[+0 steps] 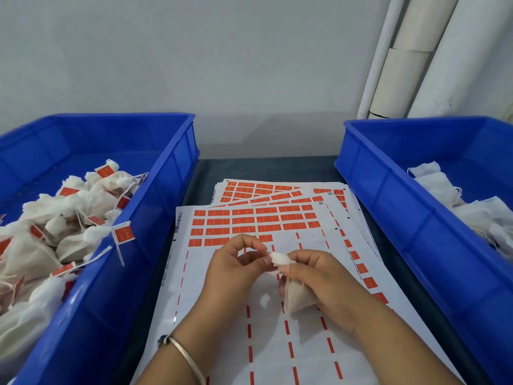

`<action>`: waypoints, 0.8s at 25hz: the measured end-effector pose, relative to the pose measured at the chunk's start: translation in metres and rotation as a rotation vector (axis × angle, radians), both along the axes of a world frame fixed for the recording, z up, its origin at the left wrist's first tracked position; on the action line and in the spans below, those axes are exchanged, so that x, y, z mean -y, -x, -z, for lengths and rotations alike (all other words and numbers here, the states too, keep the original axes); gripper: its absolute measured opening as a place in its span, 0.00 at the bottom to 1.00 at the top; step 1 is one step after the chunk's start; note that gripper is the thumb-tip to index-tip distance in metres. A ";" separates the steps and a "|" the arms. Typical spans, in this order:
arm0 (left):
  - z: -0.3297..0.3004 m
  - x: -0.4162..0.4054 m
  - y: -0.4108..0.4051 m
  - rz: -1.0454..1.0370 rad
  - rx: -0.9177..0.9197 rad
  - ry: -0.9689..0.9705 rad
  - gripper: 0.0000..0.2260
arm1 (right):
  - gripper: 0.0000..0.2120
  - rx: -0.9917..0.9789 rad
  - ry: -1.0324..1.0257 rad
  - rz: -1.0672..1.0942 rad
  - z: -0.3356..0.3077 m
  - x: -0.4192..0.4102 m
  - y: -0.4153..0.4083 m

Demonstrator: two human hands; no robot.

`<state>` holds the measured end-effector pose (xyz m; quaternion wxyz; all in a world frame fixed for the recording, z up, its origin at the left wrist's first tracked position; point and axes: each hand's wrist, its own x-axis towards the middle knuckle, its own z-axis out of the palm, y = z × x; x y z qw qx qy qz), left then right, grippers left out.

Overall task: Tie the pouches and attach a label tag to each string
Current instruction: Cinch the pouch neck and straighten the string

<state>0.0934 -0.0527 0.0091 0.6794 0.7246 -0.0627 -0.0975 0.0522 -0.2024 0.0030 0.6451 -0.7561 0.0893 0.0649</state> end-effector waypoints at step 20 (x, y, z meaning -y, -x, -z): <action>0.006 0.002 0.008 0.031 0.465 -0.483 0.08 | 0.06 -0.040 -0.241 0.126 0.006 0.000 -0.007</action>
